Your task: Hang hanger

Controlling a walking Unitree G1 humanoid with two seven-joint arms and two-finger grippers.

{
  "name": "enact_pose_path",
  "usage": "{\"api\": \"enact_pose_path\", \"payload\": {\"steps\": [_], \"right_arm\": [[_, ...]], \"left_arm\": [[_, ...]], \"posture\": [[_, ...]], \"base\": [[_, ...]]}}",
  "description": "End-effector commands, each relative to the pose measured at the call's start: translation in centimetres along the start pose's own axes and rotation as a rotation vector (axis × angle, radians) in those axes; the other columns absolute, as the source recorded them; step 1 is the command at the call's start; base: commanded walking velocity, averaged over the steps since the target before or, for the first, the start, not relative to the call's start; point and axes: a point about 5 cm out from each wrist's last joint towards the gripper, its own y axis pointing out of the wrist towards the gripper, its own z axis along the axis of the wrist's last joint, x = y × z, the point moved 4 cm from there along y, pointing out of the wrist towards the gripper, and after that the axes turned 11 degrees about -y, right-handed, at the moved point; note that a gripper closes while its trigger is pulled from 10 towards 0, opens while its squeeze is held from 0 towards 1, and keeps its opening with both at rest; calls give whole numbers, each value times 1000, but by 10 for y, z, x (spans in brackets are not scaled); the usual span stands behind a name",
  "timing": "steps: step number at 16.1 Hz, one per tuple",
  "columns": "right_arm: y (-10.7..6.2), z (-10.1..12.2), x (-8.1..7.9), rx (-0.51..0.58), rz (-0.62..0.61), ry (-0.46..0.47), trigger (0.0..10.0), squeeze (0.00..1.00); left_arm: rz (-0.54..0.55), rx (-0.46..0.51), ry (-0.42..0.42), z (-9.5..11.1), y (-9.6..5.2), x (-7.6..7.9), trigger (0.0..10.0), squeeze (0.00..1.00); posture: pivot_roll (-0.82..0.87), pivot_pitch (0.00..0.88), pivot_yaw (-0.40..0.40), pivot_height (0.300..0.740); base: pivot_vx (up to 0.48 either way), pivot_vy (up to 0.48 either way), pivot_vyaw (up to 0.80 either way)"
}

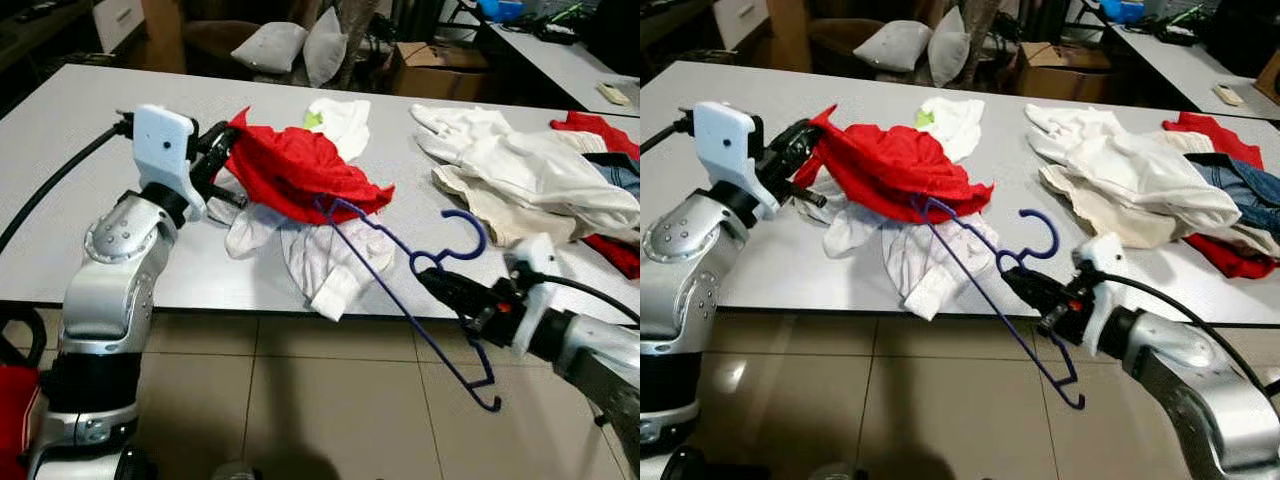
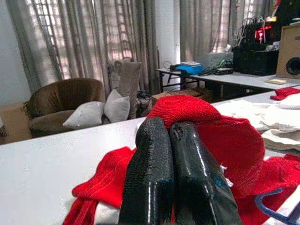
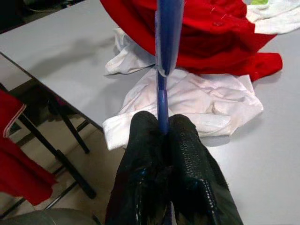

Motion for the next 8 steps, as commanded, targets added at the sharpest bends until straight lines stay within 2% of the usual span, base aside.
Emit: {"api": "enact_pose_path", "payload": {"steps": [1, 5, 8], "right_arm": [[-6, 1, 3, 1, -19, 9, 10000, 0], [-4, -5, 7, -13, -36, 41, 10000, 0], [11, -13, 5, -26, -9, 64, 10000, 0]], "left_arm": [[-14, 9, 9, 5, 3, 2, 0, 0], [-28, 19, 2, 8, 2, 4, 0, 0], [-62, 29, -16, 10, 5, 13, 0, 0]], "posture": [[4, 0, -71, 740], [8, 0, -73, 740], [14, 0, -75, 740]], "base": [[0, 0, 0], [0, 0, 0], [0, 0, 0]]}}
